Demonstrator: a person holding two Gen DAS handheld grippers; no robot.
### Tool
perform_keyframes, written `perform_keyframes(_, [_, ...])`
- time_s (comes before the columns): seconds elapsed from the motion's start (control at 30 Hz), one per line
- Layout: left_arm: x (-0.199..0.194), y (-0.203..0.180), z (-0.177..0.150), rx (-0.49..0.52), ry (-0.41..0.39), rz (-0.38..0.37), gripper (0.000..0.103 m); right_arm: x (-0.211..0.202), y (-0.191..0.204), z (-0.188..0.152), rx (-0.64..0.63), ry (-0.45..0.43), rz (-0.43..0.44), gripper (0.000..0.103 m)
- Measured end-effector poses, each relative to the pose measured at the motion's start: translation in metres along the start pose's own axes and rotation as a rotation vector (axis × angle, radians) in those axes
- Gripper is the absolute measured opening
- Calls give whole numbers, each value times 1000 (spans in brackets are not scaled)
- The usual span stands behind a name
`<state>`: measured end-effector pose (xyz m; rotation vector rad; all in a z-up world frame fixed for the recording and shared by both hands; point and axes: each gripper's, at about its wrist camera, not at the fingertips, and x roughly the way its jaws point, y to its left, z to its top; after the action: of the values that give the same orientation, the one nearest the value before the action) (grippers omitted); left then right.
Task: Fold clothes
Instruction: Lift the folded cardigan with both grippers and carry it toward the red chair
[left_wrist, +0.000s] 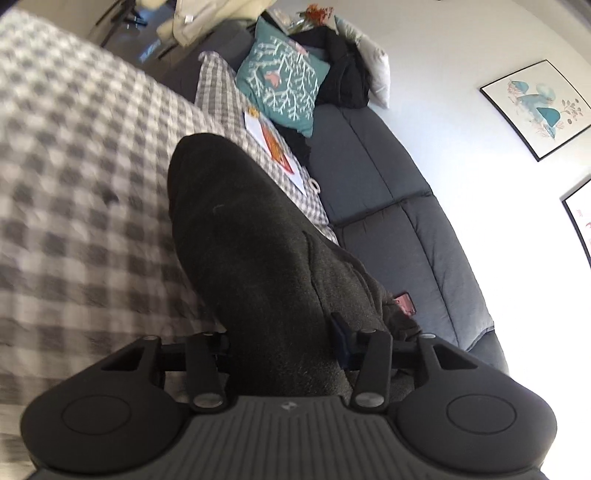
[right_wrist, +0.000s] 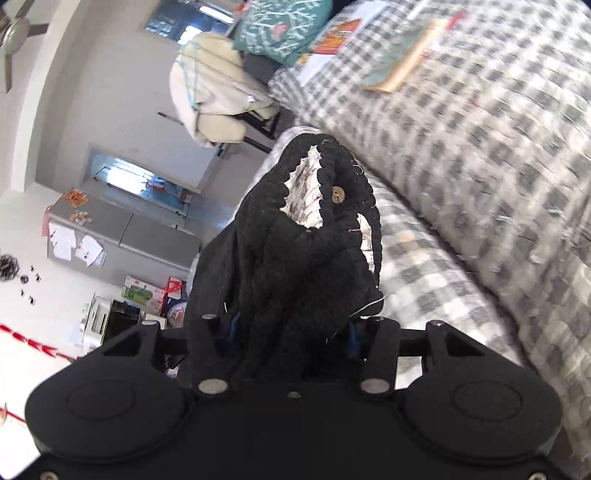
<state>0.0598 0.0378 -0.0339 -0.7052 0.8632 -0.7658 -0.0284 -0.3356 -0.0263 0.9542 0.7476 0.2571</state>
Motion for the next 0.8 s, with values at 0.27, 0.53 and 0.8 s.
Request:
perform_keyframes(0.27, [-154,41,36,-62,-204,128,46,87,121,-14,-193,129,88,51])
perform_keyframes(0.53, [-337,92,52,-145,-450,294,44,193,252,-80,-330,309,223,51])
perform_keyframes(0.8, [-515,126,75,-149,-618,491,44,310,377,-170,-322,475,359,51])
